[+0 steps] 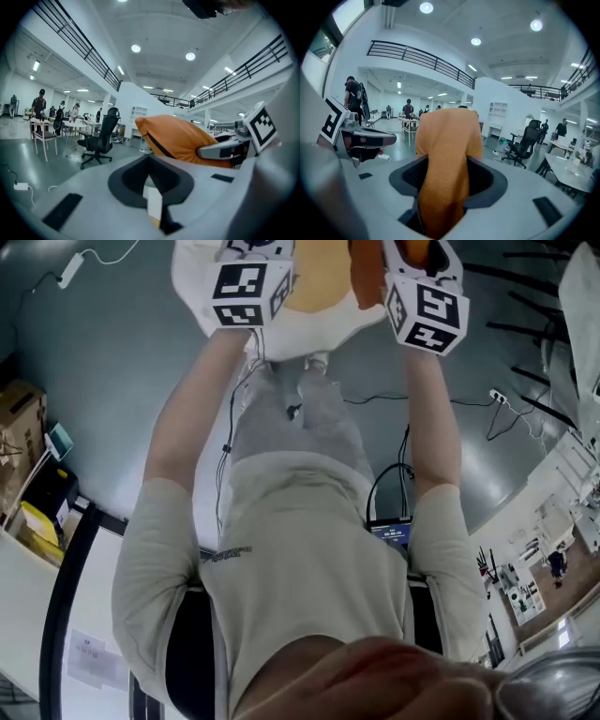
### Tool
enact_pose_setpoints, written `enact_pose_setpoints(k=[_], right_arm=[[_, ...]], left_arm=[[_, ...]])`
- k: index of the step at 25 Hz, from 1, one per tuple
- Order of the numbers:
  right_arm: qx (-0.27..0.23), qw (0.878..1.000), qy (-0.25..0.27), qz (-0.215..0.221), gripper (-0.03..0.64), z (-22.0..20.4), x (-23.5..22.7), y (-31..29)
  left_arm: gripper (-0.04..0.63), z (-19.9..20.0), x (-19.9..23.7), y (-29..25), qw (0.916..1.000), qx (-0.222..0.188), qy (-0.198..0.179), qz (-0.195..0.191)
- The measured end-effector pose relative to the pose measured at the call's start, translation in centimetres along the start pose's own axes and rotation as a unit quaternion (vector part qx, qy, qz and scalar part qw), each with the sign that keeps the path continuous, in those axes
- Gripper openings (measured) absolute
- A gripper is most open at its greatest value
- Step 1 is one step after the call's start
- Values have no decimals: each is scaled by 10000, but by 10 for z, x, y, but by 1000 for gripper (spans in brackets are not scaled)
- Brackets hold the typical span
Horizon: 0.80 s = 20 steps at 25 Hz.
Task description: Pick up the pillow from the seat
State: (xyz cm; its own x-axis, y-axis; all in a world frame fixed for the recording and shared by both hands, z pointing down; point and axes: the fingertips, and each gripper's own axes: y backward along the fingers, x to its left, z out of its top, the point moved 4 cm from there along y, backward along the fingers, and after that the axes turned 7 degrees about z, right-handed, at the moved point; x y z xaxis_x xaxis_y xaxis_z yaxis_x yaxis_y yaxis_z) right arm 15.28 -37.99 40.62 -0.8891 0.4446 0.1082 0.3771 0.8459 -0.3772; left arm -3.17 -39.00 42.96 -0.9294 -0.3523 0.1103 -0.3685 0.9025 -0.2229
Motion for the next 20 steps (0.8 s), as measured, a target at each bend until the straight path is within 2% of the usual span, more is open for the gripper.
enact_pose_setpoints(k=[6,10,15,20], right_arm=[[-554,9983,173,3,256,107,5,63],[-929,9954,222,-8,261,167,5,98],[-1437,9892,268,-92,268,231,14,144],[-1872,9820,250,-49,276,272,25,188]], left_arm=[[9,112,-13,48,9994,-356,-25,35],[9,173,-19,75,9980,-609,-154,3],[9,233,-29,108,9952,-910,-358,-12],[9,281,-39,145,9911,-1230,-486,-124]])
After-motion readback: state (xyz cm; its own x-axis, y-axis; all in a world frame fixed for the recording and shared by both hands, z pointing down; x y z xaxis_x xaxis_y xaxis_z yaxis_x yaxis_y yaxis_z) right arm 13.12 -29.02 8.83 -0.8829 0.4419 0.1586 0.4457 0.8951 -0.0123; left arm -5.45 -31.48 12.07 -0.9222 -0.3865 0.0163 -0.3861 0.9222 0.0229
